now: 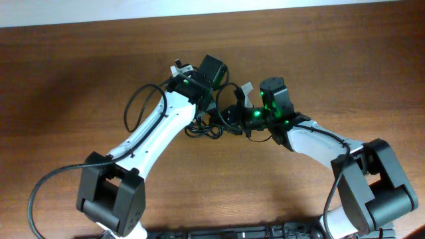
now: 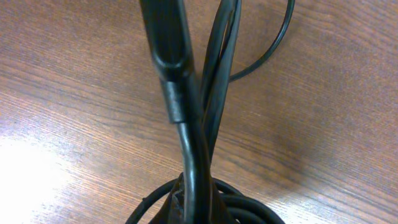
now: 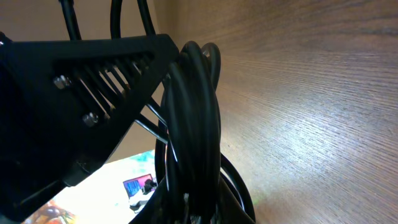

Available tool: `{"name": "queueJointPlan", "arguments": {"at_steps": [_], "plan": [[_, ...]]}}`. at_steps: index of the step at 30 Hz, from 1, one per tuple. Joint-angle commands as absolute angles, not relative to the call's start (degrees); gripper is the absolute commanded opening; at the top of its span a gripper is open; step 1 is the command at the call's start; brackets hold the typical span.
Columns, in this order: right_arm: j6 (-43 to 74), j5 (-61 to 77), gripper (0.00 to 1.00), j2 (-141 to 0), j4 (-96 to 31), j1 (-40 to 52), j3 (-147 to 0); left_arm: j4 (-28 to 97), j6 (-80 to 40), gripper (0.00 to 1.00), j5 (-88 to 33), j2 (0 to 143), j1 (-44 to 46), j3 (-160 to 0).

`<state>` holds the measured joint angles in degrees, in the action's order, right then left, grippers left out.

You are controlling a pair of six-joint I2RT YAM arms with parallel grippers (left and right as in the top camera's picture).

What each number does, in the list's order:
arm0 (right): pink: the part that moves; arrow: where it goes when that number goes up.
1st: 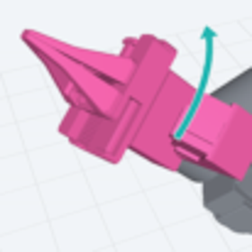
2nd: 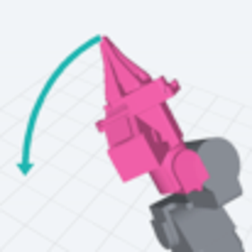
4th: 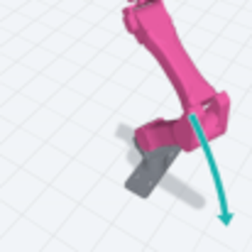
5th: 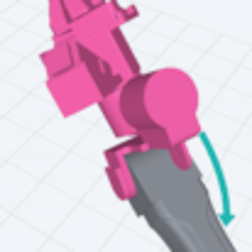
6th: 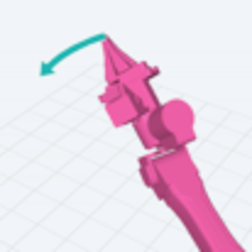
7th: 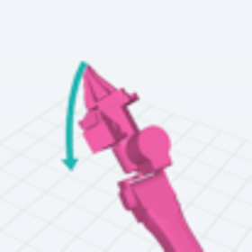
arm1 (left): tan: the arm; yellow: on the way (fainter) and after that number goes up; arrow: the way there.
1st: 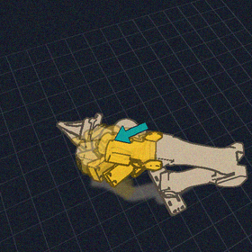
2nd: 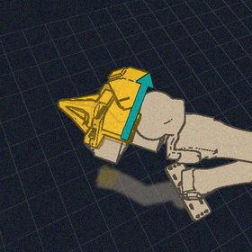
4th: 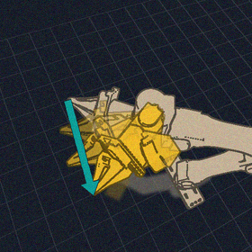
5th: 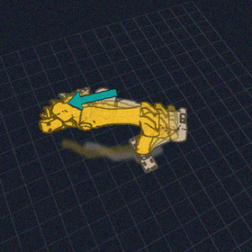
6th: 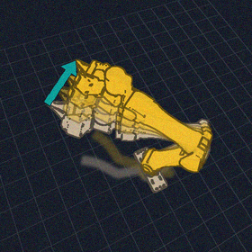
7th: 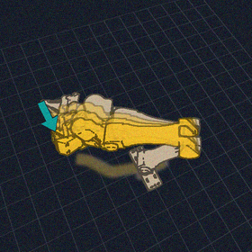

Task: Untangle cables

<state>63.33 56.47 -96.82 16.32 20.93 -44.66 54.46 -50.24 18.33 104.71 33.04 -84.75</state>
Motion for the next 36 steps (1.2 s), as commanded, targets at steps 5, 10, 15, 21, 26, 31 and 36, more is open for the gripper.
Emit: {"name": "queueJointPlan", "arguments": {"at_steps": [5,10,15,21,26,31,36], "plan": [[64.0,53.6,0.10,-96.1,19.1,21.5,-46.6,63.0,-49.1,0.20,9.8,103.0,30.3,-90.1],[69.2,51.8,0.07,-96.1,18.9,21.5,-46.6,66.5,-37.8,0.63,9.8,100.5,24.1,-92.6],[72.9,51.3,0.07,-96.1,16.3,21.5,-46.6,71.6,-18.9,0.80,-4.7,100.5,22.9,-92.6],[73.0,52.1,0.07,-96.1,16.3,21.3,-46.6,72.4,-45.8,1.00,-8.5,100.5,23.0,-89.5],[73.2,52.1,0.07,-96.1,16.3,21.3,-46.6,72.9,-69.5,0.90,-6.1,100.5,22.9,-81.3],[75.9,52.3,0.07,-96.1,16.3,21.3,-46.6,68.8,-73.1,0.33,-2.7,100.5,23.1,-80.7],[74.9,53.1,0.43,-96.1,16.3,21.3,-46.6,68.0,-73.1,0.00,1.6,100.5,23.1,-80.6]]}}
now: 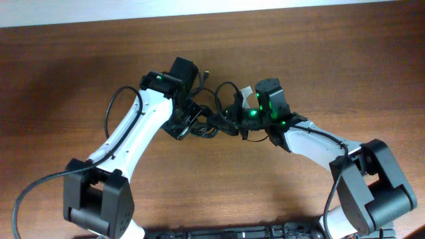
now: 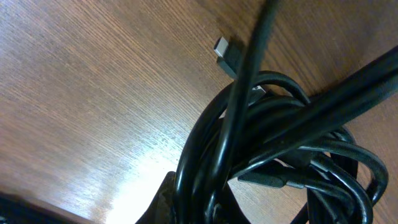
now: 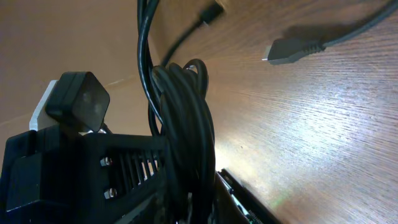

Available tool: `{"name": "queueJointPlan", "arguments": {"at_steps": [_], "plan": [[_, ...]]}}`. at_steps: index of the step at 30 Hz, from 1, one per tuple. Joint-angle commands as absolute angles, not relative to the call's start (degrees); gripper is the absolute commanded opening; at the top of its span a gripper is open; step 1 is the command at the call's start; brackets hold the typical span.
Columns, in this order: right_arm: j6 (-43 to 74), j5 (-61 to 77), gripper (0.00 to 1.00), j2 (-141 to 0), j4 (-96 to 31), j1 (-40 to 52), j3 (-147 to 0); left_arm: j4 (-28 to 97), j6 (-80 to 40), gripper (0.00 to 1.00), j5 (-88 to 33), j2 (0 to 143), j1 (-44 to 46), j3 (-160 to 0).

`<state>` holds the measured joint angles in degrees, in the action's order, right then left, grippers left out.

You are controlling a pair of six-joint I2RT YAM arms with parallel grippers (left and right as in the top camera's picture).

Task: Untangle cables

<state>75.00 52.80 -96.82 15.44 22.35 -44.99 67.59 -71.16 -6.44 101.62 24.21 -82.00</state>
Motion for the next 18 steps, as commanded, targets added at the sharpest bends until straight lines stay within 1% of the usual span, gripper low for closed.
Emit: {"name": "queueJointPlan", "arguments": {"at_steps": [1,2,3,4,5,7,8,9,10,12,13,14,15,16,18], "plan": [[68.9,51.4,0.58,-96.1,16.3,21.3,-46.6,68.0,-73.1,0.00,2.1,100.5,23.0,-80.6],[59.3,49.6,0.88,-96.1,16.3,21.3,-46.6,68.0,-73.1,0.00,3.8,100.5,22.9,-80.7],[47.9,49.5,0.99,-96.1,15.1,21.3,-46.6,68.0,-73.1,0.00,4.3,100.4,22.1,-80.7],[45.2,49.5,0.99,-96.1,14.2,21.3,-46.6,68.0,-73.1,0.00,4.1,100.2,21.2,-80.7],[44.6,49.5,0.97,-96.1,14.0,21.4,-46.6,68.0,-73.1,0.00,3.5,100.1,20.1,-80.7],[43.6,48.8,0.78,-96.1,13.9,24.0,-46.6,67.9,-73.1,0.00,0.9,100.0,18.2,-80.7],[41.4,46.1,0.76,-96.1,13.9,26.2,-46.6,67.8,-73.1,0.00,0.2,100.0,18.1,-80.7],[40.5,41.6,0.71,-96.1,13.4,28.1,-46.6,67.5,-73.1,0.00,-0.8,100.0,18.1,-80.7],[40.8,35.5,0.64,-96.1,12.6,30.5,-46.6,67.5,-73.1,0.00,-2.0,100.0,18.1,-80.7],[40.9,32.0,0.63,-96.1,12.7,32.7,-46.6,67.5,-73.1,0.00,-2.6,100.0,18.1,-80.7],[40.9,31.1,0.60,-96.1,12.3,33.2,-46.6,67.5,-73.1,0.00,-2.7,100.0,18.1,-80.7],[40.9,29.2,0.53,-96.1,11.1,33.4,-46.6,67.5,-73.1,0.00,-3.4,100.0,18.1,-80.7],[41.0,26.9,0.51,-96.1,10.1,33.3,-46.6,67.5,-73.1,0.00,-4.7,100.0,18.1,-80.7],[44.5,22.8,0.49,-96.1,8.9,33.3,-46.6,67.5,-73.1,0.00,-7.4,100.0,18.1,-80.7],[48.2,21.0,0.49,-96.1,9.0,33.3,-46.6,67.5,-73.0,0.00,-10.4,100.0,18.1,-80.7]]}}
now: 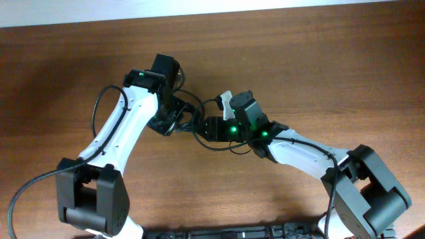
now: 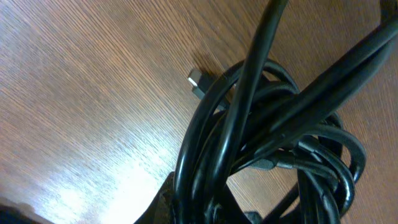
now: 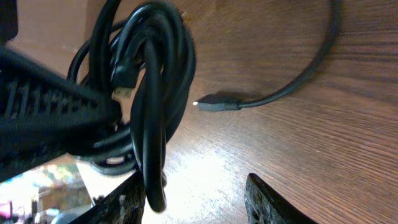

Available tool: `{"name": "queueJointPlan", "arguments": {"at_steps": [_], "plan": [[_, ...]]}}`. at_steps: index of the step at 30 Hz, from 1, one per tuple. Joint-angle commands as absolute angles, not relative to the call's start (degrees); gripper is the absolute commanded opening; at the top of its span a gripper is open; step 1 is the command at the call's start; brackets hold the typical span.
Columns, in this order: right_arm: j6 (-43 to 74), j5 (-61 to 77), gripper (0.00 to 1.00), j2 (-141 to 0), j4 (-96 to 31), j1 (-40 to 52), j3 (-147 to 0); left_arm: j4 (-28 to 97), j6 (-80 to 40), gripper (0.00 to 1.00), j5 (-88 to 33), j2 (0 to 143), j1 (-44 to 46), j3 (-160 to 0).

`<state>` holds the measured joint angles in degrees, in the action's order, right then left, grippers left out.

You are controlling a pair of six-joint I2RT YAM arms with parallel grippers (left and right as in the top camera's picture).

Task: Untangle cables

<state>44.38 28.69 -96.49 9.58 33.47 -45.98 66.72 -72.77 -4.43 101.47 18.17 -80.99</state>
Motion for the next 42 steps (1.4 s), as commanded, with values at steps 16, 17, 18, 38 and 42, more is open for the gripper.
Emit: {"name": "queueJointPlan", "arguments": {"at_steps": [16,17,18,38,42], "plan": [[58.8,14.9,0.32,-96.1,18.4,32.9,-46.6,53.2,-65.8,0.00,-44.3,100.0,20.0,-80.7],[58.8,13.6,0.11,-96.1,18.2,31.6,-46.6,53.2,-61.5,0.00,-45.3,100.0,20.0,-80.7],[56.1,13.7,0.04,-96.1,17.9,29.5,-46.6,53.2,-56.4,0.00,-45.9,100.0,19.9,-80.7],[24.6,23.4,0.04,-86.7,-56.8,15.1,-73.8,49.6,16.9,0.45,-36.4,93.2,17.6,-81.1],[24.7,30.5,0.04,-94.2,-55.7,15.0,-73.8,49.6,23.9,0.51,-35.8,90.0,18.1,-81.0]]}}
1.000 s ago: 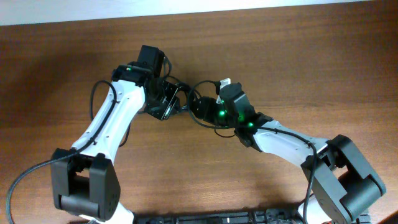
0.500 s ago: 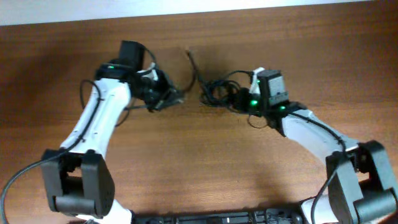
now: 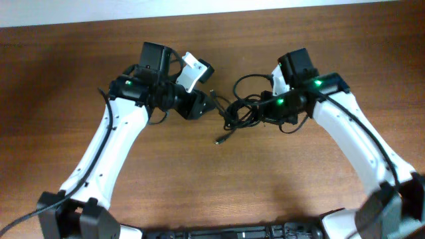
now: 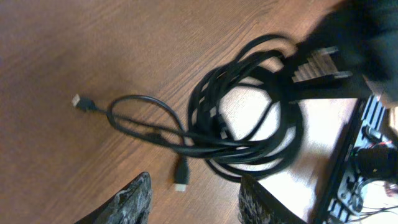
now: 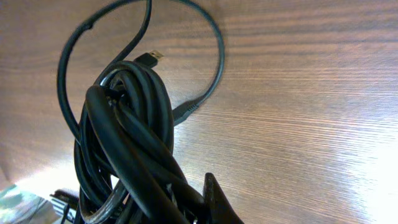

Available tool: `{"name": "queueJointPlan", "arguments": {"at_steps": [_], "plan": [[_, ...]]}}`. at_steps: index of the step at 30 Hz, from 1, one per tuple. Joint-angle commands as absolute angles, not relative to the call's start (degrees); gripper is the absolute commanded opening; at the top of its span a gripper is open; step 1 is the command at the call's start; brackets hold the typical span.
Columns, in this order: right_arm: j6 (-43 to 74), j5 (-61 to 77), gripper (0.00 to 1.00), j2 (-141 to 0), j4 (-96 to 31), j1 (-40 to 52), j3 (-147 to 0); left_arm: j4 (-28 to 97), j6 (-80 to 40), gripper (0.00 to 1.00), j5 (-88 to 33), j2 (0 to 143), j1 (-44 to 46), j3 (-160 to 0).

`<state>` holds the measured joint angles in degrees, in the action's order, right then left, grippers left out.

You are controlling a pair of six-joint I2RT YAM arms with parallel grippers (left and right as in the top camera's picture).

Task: Untangle cables

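Observation:
A tangled bundle of black cables (image 3: 242, 109) hangs at the middle of the table. My right gripper (image 3: 264, 110) is shut on its right side. In the right wrist view the coils (image 5: 127, 130) fill the jaws and only one finger (image 5: 213, 198) shows. A loose strand ends in a plug (image 3: 221, 139) on the wood. My left gripper (image 3: 202, 105) stands open to the left of the bundle, touching nothing. The left wrist view looks down past its fingers (image 4: 138, 198) at the coil (image 4: 249, 127) and two plugs (image 4: 78, 100), (image 4: 180, 182).
Brown wooden table (image 3: 80, 60) all around. A pale wall edge (image 3: 199, 5) runs along the far side. A black rail (image 3: 265, 232) lies at the near table edge.
My left gripper has let go of the bundle and stands open, backed off to the left. My right gripper, open then, is now shut on the bundle and has moved right with it.
Both grippers were pressed close at the bundle mid-table. Then the left arm was further left with cables filling its view. Then both arms were left of centre, the right gripper open beside the coil. Now the right alone holds it.

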<state>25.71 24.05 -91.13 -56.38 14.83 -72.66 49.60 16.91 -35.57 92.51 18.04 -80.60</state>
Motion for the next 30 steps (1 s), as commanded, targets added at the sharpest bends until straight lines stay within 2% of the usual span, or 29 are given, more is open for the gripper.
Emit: {"name": "queueJointPlan", "arguments": {"at_steps": [1,2,5,7,9,12,17,20,23,28,29,30], "plan": [[24.7,34.0,0.04,-96.0,-55.5,15.0,-73.8,50.4,25.5,0.53,-32.9,90.0,18.4,-81.0],[25.6,37.7,0.04,-97.5,-55.1,14.9,-73.8,51.1,25.5,0.53,-29.5,90.0,18.7,-80.9],[33.6,44.7,0.04,-99.0,-55.1,14.6,-73.8,54.0,28.3,0.53,-28.9,90.0,18.8,-80.6],[35.0,48.4,0.04,-99.0,-55.0,13.8,-73.8,55.4,30.4,0.53,-29.9,90.0,18.8,-80.6],[41.4,50.9,0.04,-99.0,-54.7,13.8,-73.8,57.8,35.7,0.53,-34.2,90.0,19.0,-80.6],[49.5,50.8,0.04,-99.2,-56.1,13.8,-73.8,58.2,35.9,0.53,-35.2,89.7,19.4,-80.6],[50.2,51.6,0.04,-99.2,-57.1,13.8,-73.8,59.0,43.6,0.49,-36.6,89.6,21.3,-80.6],[50.2,52.3,0.04,-99.2,-57.0,13.8,-73.8,59.0,43.9,0.47,-35.1,90.1,23.6,-80.6],[50.2,52.3,0.04,-99.2,-57.1,13.8,-73.8,58.8,43.9,0.36,-32.8,90.8,25.6,-80.5],[50.2,52.3,0.04,-99.2,-57.1,13.8,-73.8,57.2,43.6,0.27,-28.9,93.7,28.5,-80.5],[50.2,52.3,0.04,-99.2,-57.1,13.8,-73.8,56.4,42.7,0.23,-28.6,94.8,28.5,-80.5],[50.0,52.3,0.04,-99.2,-57.1,13.8,-73.8,55.7,42.7,0.12,-28.5,95.7,28.5,-80.5]]}}
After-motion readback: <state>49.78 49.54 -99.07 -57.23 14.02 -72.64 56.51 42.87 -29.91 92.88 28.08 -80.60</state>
